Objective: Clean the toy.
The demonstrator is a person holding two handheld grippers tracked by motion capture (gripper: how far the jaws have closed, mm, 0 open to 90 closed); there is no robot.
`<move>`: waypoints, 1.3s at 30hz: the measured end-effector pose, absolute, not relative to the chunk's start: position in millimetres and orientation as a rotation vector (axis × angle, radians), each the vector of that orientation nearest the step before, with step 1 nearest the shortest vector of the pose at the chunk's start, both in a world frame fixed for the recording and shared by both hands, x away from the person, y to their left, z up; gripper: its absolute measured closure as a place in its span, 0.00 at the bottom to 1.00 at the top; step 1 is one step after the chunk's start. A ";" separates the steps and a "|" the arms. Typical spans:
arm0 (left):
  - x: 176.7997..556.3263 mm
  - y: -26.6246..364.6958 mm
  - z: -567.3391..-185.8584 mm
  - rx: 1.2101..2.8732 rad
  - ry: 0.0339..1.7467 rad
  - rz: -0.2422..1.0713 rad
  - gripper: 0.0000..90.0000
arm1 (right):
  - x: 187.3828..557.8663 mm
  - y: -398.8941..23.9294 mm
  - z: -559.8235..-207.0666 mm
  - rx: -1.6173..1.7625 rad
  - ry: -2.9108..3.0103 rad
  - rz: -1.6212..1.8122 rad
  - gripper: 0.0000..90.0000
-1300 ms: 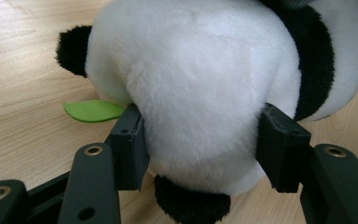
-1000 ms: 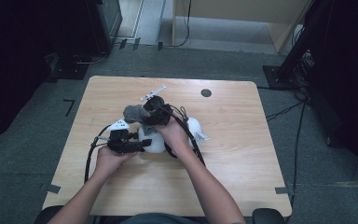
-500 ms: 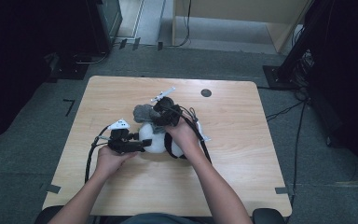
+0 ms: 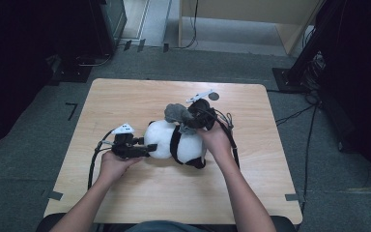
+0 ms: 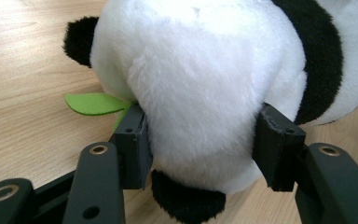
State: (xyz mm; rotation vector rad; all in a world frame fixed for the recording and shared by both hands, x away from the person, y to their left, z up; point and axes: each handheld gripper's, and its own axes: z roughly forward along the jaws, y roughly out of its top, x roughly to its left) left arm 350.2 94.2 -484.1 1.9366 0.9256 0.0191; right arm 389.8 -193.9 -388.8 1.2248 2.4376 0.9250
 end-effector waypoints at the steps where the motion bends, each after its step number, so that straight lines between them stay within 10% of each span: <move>1: 350.2 94.3 -484.2 1.937 0.926 0.019 0.50 | 389.0 -198.6 -388.2 1.231 2.430 0.928 0.83; 22: 349.9 96.4 -484.5 1.929 0.900 0.014 0.50 | 365.7 -272.0 -394.7 1.443 2.292 0.978 0.83; 39: 349.0 95.8 -482.8 1.910 0.896 0.013 0.50 | 360.3 -144.7 -374.3 1.057 2.492 0.990 0.83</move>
